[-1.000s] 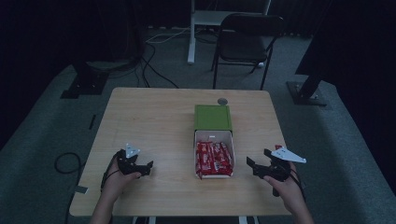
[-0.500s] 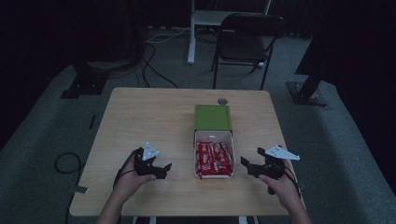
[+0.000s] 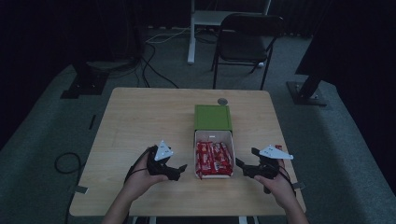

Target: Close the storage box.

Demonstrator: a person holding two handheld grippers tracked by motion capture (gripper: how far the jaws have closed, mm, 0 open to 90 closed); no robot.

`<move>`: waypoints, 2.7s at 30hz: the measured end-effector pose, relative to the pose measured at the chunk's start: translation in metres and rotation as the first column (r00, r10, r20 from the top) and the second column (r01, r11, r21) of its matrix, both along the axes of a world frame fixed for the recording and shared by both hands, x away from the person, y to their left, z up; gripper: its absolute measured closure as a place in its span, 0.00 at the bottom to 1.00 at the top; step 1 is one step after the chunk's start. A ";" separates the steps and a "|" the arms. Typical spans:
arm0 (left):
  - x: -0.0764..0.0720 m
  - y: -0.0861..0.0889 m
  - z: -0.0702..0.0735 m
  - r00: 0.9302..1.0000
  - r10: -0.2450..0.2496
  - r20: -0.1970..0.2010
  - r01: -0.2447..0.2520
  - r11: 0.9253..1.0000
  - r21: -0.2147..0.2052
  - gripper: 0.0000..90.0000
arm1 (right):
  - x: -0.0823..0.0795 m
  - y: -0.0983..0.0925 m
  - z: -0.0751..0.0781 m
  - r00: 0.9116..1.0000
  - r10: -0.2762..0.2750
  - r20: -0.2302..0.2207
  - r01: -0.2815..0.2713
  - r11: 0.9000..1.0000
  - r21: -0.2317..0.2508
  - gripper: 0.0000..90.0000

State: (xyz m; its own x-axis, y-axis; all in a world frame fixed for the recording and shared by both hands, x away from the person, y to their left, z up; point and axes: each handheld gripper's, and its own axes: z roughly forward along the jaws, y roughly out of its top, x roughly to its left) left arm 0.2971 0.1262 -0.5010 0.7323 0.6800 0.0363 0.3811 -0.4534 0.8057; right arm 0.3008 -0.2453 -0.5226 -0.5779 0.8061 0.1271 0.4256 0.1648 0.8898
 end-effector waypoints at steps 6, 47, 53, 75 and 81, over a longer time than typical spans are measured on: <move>0.002 -0.014 0.001 0.999 -0.034 0.008 0.034 0.999 0.013 0.11 | -0.001 0.000 -0.002 1.000 0.006 -0.001 -0.006 1.000 0.014 0.14; 0.019 -0.030 -0.008 0.999 -0.040 -0.012 0.040 0.999 -0.012 0.10 | -0.003 0.003 -0.002 0.999 0.054 0.000 -0.054 0.997 0.056 0.13; 0.023 -0.030 -0.007 0.999 -0.034 -0.015 0.034 0.999 -0.008 0.10 | 0.000 0.003 -0.002 0.999 0.049 -0.004 -0.049 0.997 0.056 0.13; 0.040 -0.030 -0.007 0.999 -0.012 -0.035 0.012 1.000 -0.013 0.10 | 0.014 0.005 -0.001 0.999 0.031 -0.011 -0.030 0.998 0.058 0.13; 0.044 -0.030 -0.007 0.999 -0.004 -0.035 0.003 1.000 -0.014 0.10 | 0.019 0.006 0.001 0.999 0.032 -0.009 -0.032 0.999 0.043 0.13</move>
State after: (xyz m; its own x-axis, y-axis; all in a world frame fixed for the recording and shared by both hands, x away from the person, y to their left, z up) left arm 0.3412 0.0961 -0.5080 0.7353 0.6777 0.0015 0.4073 -0.4436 0.7984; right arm 0.3199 -0.2393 -0.5214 -0.6018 0.7811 0.1665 0.4290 0.1404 0.8923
